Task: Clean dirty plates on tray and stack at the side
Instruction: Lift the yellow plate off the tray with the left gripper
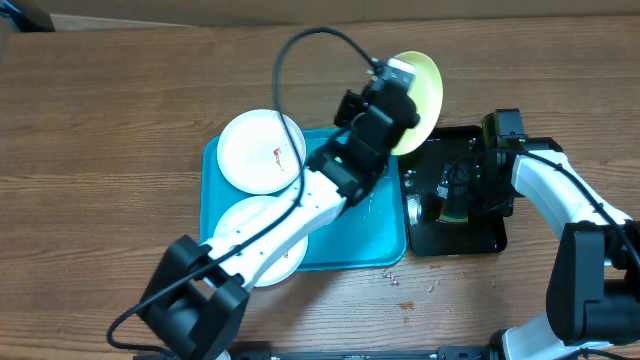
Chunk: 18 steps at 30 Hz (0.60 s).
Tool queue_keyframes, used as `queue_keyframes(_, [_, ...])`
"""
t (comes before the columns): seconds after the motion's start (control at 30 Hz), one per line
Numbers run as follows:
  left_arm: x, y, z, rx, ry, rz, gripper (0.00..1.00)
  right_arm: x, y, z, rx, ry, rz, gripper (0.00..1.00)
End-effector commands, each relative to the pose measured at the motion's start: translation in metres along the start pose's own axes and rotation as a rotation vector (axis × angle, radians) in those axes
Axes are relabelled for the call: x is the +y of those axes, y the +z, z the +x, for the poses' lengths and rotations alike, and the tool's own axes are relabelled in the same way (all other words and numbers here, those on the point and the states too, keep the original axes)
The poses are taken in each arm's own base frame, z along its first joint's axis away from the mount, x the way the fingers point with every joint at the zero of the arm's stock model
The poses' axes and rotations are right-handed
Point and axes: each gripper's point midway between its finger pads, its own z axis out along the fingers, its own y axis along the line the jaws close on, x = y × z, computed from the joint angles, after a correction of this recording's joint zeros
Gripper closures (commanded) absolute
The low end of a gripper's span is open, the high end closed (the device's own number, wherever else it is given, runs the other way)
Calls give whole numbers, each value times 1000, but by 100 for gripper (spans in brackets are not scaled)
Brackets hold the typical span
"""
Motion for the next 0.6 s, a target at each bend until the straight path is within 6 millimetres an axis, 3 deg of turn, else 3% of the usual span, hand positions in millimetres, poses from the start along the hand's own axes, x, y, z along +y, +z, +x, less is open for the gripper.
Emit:
queue_keyframes(0.0, [-15, -12, -20, -67, 204, -45, 96, 2, -6, -1, -25, -6, 3, 0])
queue_keyframes(0.13, [-26, -28, -45, -161, 275, -84, 96, 2, -6, -1, -25, -6, 2, 0])
queue_keyframes(0.33, [-51, -48, -65, -247, 401, -71, 96, 2, -6, -1, -25, -7, 3, 0])
queue_keyframes(0.57, [-35, -59, -90, -315, 444, -187, 96, 2, -6, -1, -25, -6, 3, 0])
